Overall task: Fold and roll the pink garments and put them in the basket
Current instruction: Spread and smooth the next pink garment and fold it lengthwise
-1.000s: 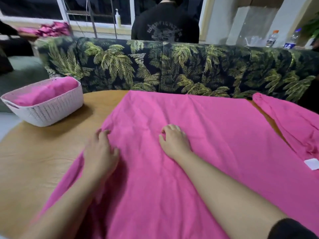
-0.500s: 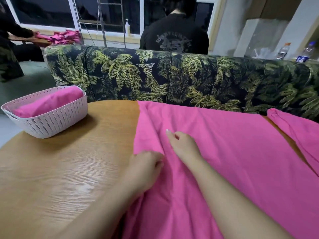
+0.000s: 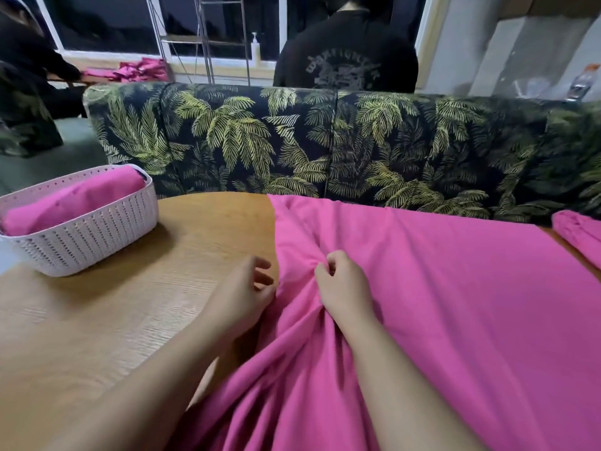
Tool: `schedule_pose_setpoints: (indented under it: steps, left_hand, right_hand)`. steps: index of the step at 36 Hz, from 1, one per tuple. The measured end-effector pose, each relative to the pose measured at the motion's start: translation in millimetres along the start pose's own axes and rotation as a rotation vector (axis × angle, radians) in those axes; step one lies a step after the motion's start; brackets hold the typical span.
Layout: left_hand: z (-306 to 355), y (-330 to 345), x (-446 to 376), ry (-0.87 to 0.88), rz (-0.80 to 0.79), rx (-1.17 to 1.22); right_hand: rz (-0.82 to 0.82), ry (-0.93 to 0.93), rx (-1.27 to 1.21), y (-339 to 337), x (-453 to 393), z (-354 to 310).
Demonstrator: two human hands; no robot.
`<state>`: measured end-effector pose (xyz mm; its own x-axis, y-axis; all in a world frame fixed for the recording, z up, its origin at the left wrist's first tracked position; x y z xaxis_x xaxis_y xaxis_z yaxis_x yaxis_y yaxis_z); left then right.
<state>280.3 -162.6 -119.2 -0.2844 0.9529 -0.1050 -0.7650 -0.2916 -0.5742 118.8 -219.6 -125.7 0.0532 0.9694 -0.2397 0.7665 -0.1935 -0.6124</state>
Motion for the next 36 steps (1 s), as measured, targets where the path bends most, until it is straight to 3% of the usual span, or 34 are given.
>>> schedule_pose_setpoints:
  steps: [6,14,20,29,36]
  left_hand:
    - [15.8,31.3,-18.3,-0.053,0.055,0.138]
    - [26.6,49.4,-17.7,-0.198,0.106,0.415]
    - [33.9,55.7,-16.6,-0.175,0.131,0.413]
    - [31.3,49.4,-19.9,-0.129,0.301,0.397]
    - [19.8,-16.2,-28.4,-0.018,0.534,0.275]
  right_hand:
    - [0.049,0.129,-0.161,-7.7,-6.4,7.8]
    - [0.066,0.101,-0.185,-7.6,-7.4,4.8]
    - [0.06,0.089,-0.184,-6.7,-5.9,6.4]
    - [0.095,0.114,-0.176,-10.0,-6.0,3.4]
    - [-0.002,0.125,-0.169,-10.7,-5.1,-0.7]
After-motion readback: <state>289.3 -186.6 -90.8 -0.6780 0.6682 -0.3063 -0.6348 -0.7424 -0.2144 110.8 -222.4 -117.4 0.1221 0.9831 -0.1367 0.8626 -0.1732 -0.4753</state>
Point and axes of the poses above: each hand's wrist, its own x-axis away from the middle knuckle, its own y-axis out of the palm, z = x × y, the point moved 5 cm from there along -x, towards the middle knuckle, and after that the axes turned 6 degrees about z, right-handed, at the moved point
